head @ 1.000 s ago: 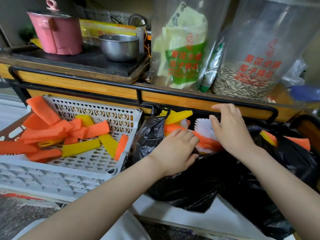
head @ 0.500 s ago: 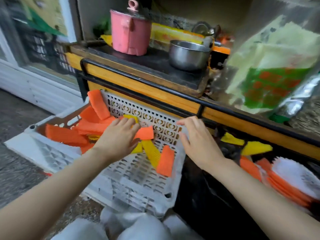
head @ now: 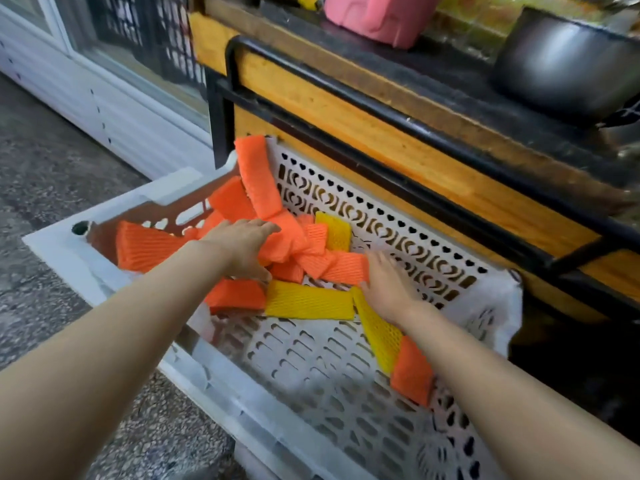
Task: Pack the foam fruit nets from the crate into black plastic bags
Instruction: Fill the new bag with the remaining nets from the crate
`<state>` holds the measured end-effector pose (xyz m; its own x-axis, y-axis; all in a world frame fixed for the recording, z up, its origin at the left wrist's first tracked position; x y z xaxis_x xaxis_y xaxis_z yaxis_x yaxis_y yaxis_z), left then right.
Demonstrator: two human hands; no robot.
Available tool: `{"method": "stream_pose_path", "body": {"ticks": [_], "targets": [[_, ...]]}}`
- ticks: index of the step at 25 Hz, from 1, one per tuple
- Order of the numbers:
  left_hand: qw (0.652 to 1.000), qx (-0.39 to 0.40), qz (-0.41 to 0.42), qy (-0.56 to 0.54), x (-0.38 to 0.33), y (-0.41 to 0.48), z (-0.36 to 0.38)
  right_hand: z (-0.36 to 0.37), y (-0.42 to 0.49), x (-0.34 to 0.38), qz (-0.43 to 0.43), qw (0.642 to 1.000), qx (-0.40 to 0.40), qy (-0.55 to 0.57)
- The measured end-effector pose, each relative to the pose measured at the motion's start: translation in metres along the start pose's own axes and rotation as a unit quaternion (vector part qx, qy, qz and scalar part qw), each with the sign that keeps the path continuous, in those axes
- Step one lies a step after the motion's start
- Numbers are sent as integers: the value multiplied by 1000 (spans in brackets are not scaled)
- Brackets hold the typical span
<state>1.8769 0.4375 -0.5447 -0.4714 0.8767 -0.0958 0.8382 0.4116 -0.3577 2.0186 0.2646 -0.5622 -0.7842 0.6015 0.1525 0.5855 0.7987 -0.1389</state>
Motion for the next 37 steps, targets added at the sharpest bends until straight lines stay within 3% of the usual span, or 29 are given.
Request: {"method": "stream_pose_path", "body": {"ticks": [4, 7, 10, 12, 14, 17, 21, 25, 28, 31, 34, 35, 37], "targets": [[1000, -4, 14, 10, 1, 15, 4, 16, 15, -8, 26, 999, 13, -20], [998, -65, 0, 2, 2, 15, -4, 23, 18, -16, 66, 995, 53, -54], [987, -149, 15, -58, -5, -1, -21, 11, 7, -10, 58, 995, 45, -62], [964, -225, 45, -132, -13, -19, -37, -6, -5, -3, 42, 997, 16, -65], [920, -319, 57, -220, -23, -44, -54, -27, -21, 4, 32, 999, -16, -40], [850, -415, 19, -323, -32, -80, -67, -51, -49, 25, 19, 986, -43, 159], [819, -373, 4, -435, -42, -100, -55, -81, -88, 72, -40, 941, -69, 328], [706, -278, 35, -650, -50, -112, -46, -89, -90, 102, -61, 945, -37, 320], [658, -225, 42, -717, -53, -121, -40, -90, -82, 115, -64, 944, -34, 321], [654, -229, 40, -720, -43, -127, -38, -87, -74, 133, -96, 925, -4, 368], [631, -267, 6, -729, -15, -128, -36, -74, -61, 142, -91, 884, 47, 457], [624, -282, -4, -729, -3, -128, -34, -70, -53, 139, -79, 885, 37, 456], [607, -301, -10, -735, 14, -128, -26, -60, -29, 124, -51, 926, -13, 373]]}}
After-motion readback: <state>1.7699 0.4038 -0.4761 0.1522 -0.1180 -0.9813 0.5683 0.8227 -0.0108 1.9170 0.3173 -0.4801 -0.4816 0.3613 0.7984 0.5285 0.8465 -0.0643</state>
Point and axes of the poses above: each hand's wrist, its own y-axis towards the middle knuckle, its own z-axis out of the palm, x = y × z, the point moved 6 cm from there along y, towards the middle knuckle, and after that the axes turned 4 degrees about x, right-handed, at the moved point
